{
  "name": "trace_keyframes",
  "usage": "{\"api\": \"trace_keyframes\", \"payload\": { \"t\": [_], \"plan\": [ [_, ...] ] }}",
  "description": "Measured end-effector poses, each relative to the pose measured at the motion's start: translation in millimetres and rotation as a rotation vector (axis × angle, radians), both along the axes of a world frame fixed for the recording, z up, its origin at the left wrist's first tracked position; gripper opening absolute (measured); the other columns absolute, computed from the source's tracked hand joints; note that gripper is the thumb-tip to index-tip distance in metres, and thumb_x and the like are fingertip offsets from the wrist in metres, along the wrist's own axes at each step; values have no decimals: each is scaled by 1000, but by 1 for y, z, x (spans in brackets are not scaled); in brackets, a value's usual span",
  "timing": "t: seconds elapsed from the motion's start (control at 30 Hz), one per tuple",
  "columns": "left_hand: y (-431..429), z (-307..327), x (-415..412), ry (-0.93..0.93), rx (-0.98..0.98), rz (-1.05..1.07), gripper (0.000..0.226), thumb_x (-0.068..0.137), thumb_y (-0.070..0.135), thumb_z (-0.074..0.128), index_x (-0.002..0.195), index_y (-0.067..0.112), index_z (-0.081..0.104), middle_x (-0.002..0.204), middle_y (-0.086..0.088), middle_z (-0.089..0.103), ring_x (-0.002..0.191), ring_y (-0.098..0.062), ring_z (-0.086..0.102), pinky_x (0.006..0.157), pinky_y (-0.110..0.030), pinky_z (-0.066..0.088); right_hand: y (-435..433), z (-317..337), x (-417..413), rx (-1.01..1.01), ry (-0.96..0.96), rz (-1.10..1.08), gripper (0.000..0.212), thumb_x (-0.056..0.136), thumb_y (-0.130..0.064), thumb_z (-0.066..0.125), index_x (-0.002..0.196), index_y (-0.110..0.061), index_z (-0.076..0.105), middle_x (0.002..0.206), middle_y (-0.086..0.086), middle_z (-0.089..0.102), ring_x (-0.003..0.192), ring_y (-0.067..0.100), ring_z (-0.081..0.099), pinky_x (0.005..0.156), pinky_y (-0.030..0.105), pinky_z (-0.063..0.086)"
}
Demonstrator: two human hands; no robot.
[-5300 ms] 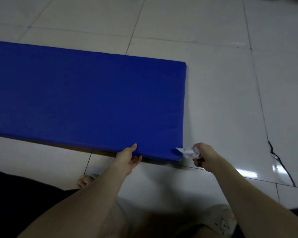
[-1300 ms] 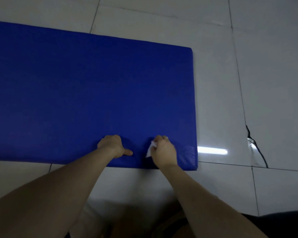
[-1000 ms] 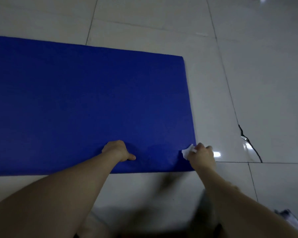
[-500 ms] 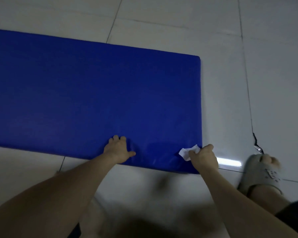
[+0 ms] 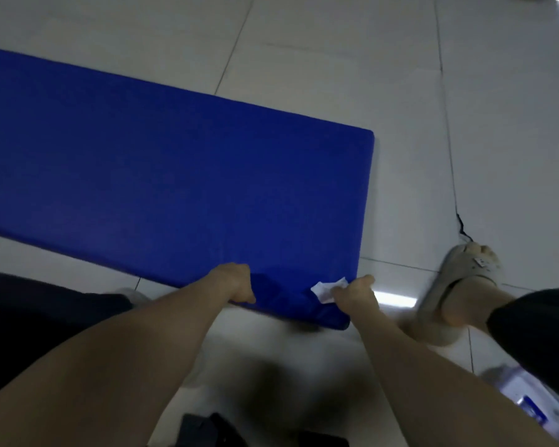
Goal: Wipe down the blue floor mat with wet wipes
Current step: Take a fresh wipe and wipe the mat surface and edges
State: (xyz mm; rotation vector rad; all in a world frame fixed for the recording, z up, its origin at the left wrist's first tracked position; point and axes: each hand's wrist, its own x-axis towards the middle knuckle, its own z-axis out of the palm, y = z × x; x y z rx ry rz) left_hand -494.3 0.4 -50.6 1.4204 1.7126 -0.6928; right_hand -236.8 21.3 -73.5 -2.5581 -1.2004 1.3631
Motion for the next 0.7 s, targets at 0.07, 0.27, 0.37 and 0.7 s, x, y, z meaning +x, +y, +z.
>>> {"api": "trace_keyframes", "payload": {
  "t": [0.07,0.27,0.37,0.7],
  "plan": [
    [-5,-1,0,59,-24,-85,59,88,50,70,133,20,47,122,1,59,102,-20,59,85,-35,53,-29,-12,-2,-31,15,-41,39,101,-32,52,124,-11,28,133,18,52,112,35,59,81,41,52],
    [16,-12,-40,122,171,167,48,80,49,77,105,18,51,96,1,56,88,-20,60,63,-32,47,-59,-36,-2,153,-264,201,28,96,-35,55,118,-17,53,115,10,53,99,26,57,75,35,51],
    [30,-29,-49,-23,88,310,78,68,57,86,122,16,47,127,-8,52,106,-28,59,86,-42,55,-56,-46,-12,211,-203,105,17,99,-32,50,103,-19,60,100,6,65,88,26,65,76,39,57],
    [39,-68,-53,10,32,204,109,71,57,85,150,16,23,147,-16,33,125,-36,49,98,-48,51,-24,-42,-139,361,131,114,32,102,-29,48,78,-10,57,76,5,60,64,20,56,50,25,33]
  ]
}}
